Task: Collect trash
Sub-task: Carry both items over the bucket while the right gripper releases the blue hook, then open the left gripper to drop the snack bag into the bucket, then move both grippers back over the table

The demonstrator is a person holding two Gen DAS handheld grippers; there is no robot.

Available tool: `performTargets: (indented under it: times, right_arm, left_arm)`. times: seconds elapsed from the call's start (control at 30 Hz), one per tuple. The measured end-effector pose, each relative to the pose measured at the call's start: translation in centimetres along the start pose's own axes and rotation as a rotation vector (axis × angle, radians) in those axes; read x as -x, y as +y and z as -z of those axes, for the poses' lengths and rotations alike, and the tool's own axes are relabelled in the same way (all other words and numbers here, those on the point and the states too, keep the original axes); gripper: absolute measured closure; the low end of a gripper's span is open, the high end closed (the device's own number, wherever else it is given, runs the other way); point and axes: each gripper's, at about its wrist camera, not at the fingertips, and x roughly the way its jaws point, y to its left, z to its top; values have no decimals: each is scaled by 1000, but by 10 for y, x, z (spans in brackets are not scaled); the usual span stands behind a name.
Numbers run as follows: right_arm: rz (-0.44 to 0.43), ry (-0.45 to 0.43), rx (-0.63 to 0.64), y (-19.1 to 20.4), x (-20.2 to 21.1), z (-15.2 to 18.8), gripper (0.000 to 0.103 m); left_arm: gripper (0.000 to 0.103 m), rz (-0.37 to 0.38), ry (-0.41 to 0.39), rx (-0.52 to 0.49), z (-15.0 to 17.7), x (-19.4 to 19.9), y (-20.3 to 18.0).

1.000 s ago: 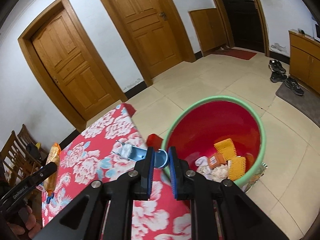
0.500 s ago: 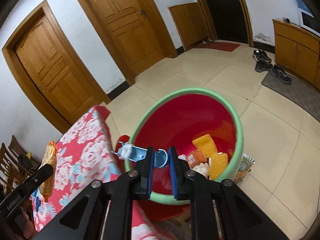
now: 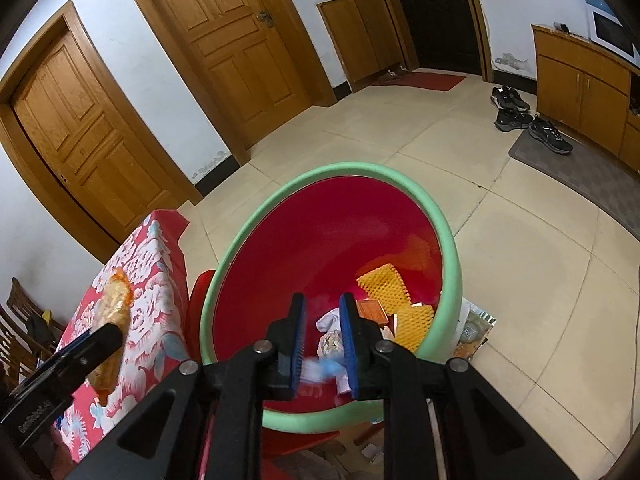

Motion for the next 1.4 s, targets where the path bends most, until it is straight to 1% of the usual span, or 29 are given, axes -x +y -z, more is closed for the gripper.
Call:
performTargets:
  times: [0.23,0.47,0.53,0.6,0.63,0.67,0.77,0.97,1.03,1.13,1.4]
  right_arm:
    - [-2,-19,-12,-8,4,-1,64]
    - [3,-40,-54,-20,11,-6,52]
    - [4,-44,-59,-22,13,-7,49]
    - [10,-49,-61,-23,14,-8,44]
    - [15,-51,-61,-23,15,-8,39]
    - [25,-54,-60,-23,15,-8,36]
    - [29,-52,-57,-23,16,-7,35]
    - [24,-44,-38,-18,20,-4,30]
    - [22,-43,-24,-13,22,-2,27]
    - [18,-44,-6,-5,27,0,25]
    - [3,-59,57,23,43,6,23]
  left_arm:
    - [58,19,26,-18,-3,-20,-9]
    - [58,39,74,-70,-3,-38,-27]
    - [56,40,77,-73,-3,-40,-30]
    - [48,25,77,-75,-3,-41,-32]
    - [48,20,74,-76,-3,-40,-34]
    - [47,19,72,-77,-3,-40,-34]
    - [41,6,68,-78,-2,-38,-35]
    - [41,-10,51,-40,0,-23,-25]
    - [41,-26,42,-31,1,-16,-20]
    - [41,-55,21,-16,3,-5,-13]
    - [41,-96,-20,82,14,31,21]
